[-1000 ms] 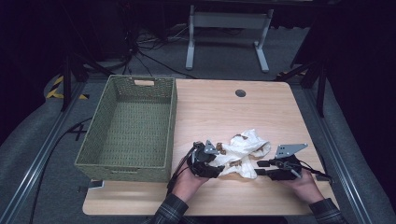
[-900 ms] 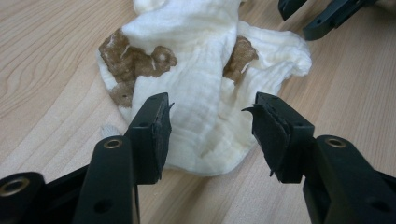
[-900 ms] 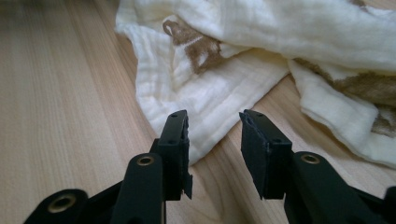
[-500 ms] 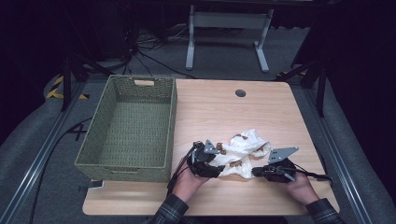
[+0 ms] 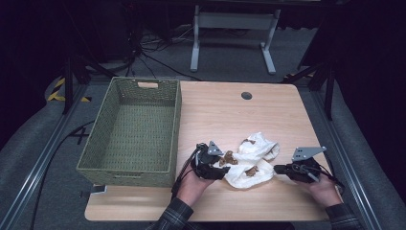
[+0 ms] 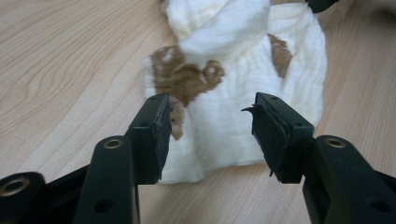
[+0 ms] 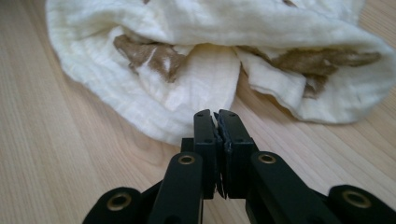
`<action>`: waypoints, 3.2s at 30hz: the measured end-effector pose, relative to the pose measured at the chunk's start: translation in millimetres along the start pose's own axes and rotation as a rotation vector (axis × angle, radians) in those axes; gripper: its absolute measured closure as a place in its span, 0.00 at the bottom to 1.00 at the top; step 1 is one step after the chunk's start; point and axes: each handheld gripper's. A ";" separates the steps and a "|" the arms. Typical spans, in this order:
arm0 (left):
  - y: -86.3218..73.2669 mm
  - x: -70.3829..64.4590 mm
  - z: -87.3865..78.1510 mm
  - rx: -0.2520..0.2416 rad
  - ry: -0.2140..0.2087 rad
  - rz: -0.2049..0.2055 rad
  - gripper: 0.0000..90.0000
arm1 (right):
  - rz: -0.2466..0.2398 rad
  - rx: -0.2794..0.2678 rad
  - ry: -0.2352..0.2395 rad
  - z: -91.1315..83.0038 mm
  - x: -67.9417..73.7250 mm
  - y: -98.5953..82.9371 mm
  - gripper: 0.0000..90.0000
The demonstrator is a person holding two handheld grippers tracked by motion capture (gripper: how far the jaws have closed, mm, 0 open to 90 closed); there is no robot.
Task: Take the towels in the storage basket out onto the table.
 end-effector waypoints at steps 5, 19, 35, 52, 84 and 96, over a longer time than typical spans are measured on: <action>-3.1 2.7 6.0 0.034 0.005 0.003 0.57 | 0.017 -0.003 -0.035 -8.4 -9.9 -5.5 0.96; -7.3 8.9 31.2 0.121 -0.027 0.002 0.95 | 0.011 0.001 -0.050 -7.6 -13.2 -5.0 0.96; -8.5 -4.5 -5.0 0.095 0.053 -0.033 0.98 | 0.035 -0.017 -0.084 -23.4 -12.3 -10.8 0.96; -20.8 -9.6 -11.7 0.117 0.073 -0.077 0.82 | 0.055 0.020 -0.069 -31.2 -7.2 -32.8 0.95; 47.4 25.1 85.4 0.075 -0.081 0.038 0.68 | 0.024 0.040 -0.044 -22.1 -7.8 -29.1 0.90; 54.3 15.9 103.9 0.109 -0.090 0.069 0.97 | 0.026 0.036 -0.042 -23.1 -8.1 -29.8 0.90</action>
Point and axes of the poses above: each handheld gripper's, and its own axes: z roughly forward along the jaws, y roughly out of its top, x roughly to its left, and after that the axes turned 7 degrees about -x, right-handed
